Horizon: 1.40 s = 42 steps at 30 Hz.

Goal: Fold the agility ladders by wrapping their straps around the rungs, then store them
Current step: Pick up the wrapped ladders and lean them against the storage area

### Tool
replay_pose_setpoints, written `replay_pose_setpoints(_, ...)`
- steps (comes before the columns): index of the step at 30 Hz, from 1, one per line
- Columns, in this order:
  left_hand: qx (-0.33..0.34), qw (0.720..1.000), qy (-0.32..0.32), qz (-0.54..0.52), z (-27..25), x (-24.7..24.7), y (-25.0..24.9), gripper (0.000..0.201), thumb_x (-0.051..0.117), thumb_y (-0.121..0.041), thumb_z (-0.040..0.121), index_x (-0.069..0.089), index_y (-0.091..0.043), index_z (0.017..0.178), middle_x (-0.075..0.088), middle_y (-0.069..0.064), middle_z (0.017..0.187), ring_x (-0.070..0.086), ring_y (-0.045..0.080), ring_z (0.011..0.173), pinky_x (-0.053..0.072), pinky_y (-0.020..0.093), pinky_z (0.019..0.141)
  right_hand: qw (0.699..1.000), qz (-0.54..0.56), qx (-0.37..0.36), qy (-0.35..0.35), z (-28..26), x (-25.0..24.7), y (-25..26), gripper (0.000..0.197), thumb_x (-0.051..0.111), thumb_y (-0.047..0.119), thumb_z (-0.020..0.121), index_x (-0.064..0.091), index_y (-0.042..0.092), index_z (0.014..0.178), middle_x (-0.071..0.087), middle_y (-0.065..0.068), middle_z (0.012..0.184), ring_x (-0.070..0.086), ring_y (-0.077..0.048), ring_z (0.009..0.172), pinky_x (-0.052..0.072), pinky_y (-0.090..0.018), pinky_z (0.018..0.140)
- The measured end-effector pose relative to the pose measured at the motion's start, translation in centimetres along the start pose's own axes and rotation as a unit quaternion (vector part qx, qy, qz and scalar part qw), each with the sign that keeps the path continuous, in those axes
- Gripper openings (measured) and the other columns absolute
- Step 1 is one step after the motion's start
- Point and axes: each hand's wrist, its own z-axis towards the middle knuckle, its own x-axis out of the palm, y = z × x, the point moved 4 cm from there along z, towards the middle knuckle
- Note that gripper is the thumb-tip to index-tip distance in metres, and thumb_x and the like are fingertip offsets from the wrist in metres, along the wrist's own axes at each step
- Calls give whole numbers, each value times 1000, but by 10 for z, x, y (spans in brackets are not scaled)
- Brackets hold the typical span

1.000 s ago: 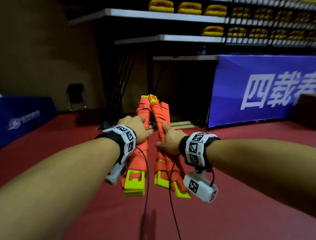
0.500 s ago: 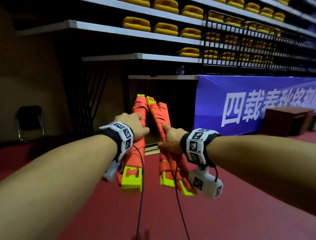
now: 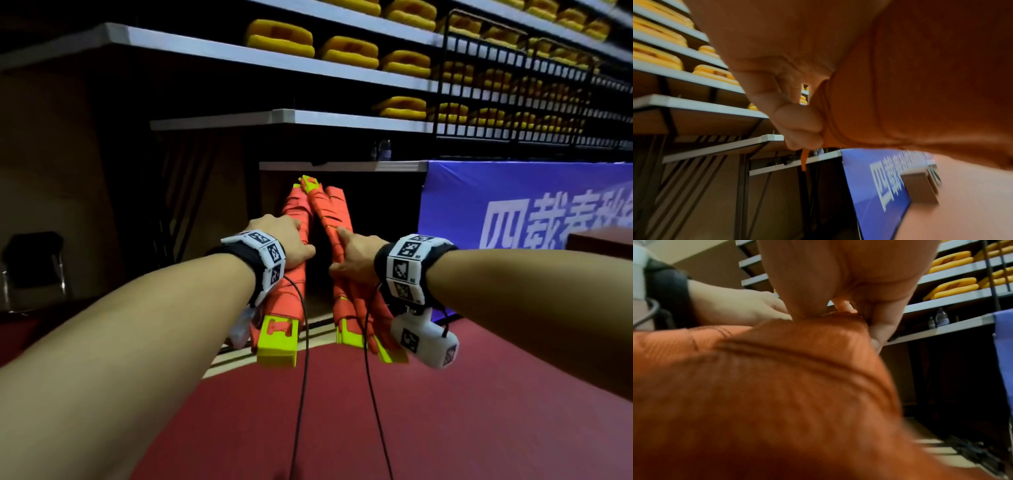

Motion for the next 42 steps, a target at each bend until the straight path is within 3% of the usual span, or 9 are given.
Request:
replay_pose_setpoints(7,37,998,-45,-6,204,48,49,55,60,-60,83,62,-28,128,65,12,126,60,38,112,39,33,76,999,-32,16,-37,202,28,3,54,63,44,90,38,16,128,61,-16,120,61,-35,103,44,-35,75)
replay_pose_setpoints(13,67,997,-47,1,375,77,87,60,58,-60,85,58,-27,136,61,12,134,58,38,119,47,37,93,997,-40,46,-51,374,34,-14,56,64,46,89,39,16,129,61,-14,119,61,-34,104,46,-36,81)
replay_pose_setpoints(16,75,996,-54,-20,450,88,91,64,58,-61,83,57,-27,138,60,13,135,56,40,121,46,38,94,996,-51,60,-46,442,37,-32,56,65,45,89,39,15,129,61,-14,119,61,-35,105,48,-38,84)
replay_pose_setpoints(21,113,991,-62,-20,564,113,75,56,59,-55,90,57,-26,138,59,10,138,53,37,126,44,38,97,993,-53,77,-66,564,47,-74,55,65,46,87,40,16,127,62,-14,116,60,-33,97,50,-39,83)
replay_pose_setpoints(26,118,990,-74,-1,698,164,48,52,59,-58,86,59,-32,132,63,8,131,57,36,119,44,36,87,991,-65,69,-93,696,59,-136,56,65,45,89,40,15,129,61,-14,118,60,-33,102,41,-33,76)
replay_pose_setpoints(31,112,991,-77,4,834,185,22,58,57,-56,89,53,-30,141,58,9,140,53,37,126,46,39,96,991,-67,58,-98,832,54,-197,59,64,44,89,37,17,133,61,-12,118,58,-32,94,45,-35,77)
replay_pose_setpoints(36,105,991,-82,3,957,205,6,56,57,-54,90,54,-28,140,58,10,140,53,38,126,45,38,95,991,-62,66,-99,941,50,-246,56,65,43,88,38,17,130,63,-15,111,55,-31,84,44,-35,72)
replay_pose_setpoints(42,118,989,-93,-12,1099,255,-18,58,57,-54,92,51,-30,144,54,8,145,51,36,129,44,38,98,989,-73,78,-102,1073,66,-315,58,64,42,91,36,14,134,60,-15,116,59,-36,100,45,-37,79)
